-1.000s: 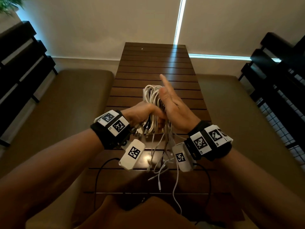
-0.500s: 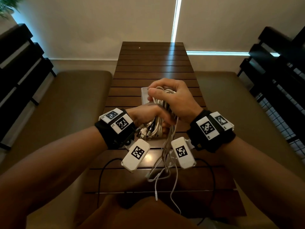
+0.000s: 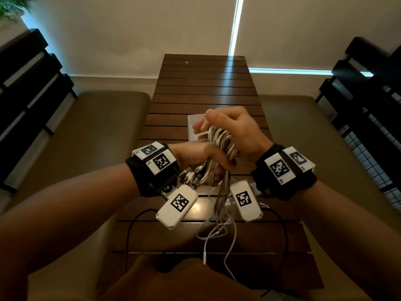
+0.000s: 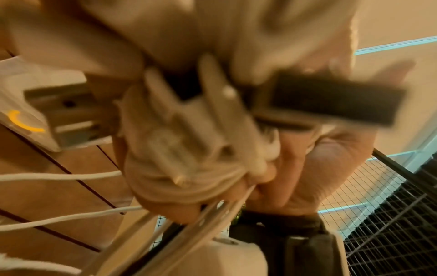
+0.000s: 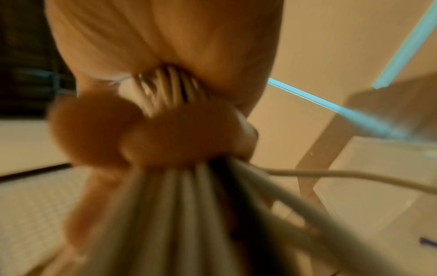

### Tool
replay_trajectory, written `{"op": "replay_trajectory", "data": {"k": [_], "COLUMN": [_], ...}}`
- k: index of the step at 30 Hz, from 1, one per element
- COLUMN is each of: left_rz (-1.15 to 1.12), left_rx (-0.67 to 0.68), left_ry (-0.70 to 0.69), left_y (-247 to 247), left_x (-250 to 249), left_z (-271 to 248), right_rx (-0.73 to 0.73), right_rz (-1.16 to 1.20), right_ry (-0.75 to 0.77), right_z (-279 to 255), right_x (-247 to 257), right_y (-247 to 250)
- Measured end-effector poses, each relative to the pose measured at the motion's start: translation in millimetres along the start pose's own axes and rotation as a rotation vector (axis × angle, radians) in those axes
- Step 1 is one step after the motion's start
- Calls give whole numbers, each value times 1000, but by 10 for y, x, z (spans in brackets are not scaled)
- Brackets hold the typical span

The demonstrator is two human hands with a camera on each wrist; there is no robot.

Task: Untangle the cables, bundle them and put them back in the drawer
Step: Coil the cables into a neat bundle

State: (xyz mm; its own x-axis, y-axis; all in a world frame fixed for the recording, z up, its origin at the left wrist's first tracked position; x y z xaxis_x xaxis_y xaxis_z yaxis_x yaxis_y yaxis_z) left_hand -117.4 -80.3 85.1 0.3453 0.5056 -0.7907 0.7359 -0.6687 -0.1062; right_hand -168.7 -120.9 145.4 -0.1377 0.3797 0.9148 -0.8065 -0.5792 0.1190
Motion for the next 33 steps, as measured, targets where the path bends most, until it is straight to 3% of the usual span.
{"op": "replay_trajectory", "data": {"k": [5, 10, 15, 23, 27, 33], "left_rz": [41, 45, -27, -24, -80, -75], "left_rx": [-37, -123, -117, -188, -174, -282], "left_ry": [-22, -20, -38, -267, -281, -271], "left_y": [-29, -5, -25, 47, 27, 122], "left_x": [-3, -58, -51, -123, -132, -196], "left_z": [35, 8, -43, -92, -87, -64], "right_rx": [-214, -338, -349, -290, -306, -289], "right_rz": [-38, -6, -69, -95, -70, -124], "right_ry": [106, 167, 194, 231, 300, 374], "right_z": [-37, -5, -17, 42, 32, 51], "right_x": [-16, 38, 49, 134, 221, 267], "right_y": [-16, 31, 78, -65, -120, -66]}}
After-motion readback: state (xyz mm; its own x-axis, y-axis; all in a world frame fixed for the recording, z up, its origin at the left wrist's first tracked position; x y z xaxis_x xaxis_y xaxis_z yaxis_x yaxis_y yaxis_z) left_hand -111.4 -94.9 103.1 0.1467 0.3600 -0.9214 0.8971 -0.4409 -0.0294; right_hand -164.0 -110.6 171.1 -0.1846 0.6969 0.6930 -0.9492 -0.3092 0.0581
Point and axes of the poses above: each hand's wrist, its own z-axis towards the middle knuckle, its own y-axis out of the back of the hand, x = y × z, the point moved 7 cm from there along z, towards the middle knuckle, and after that the axes turned 12 degrees about y, right-handed, at the moved point
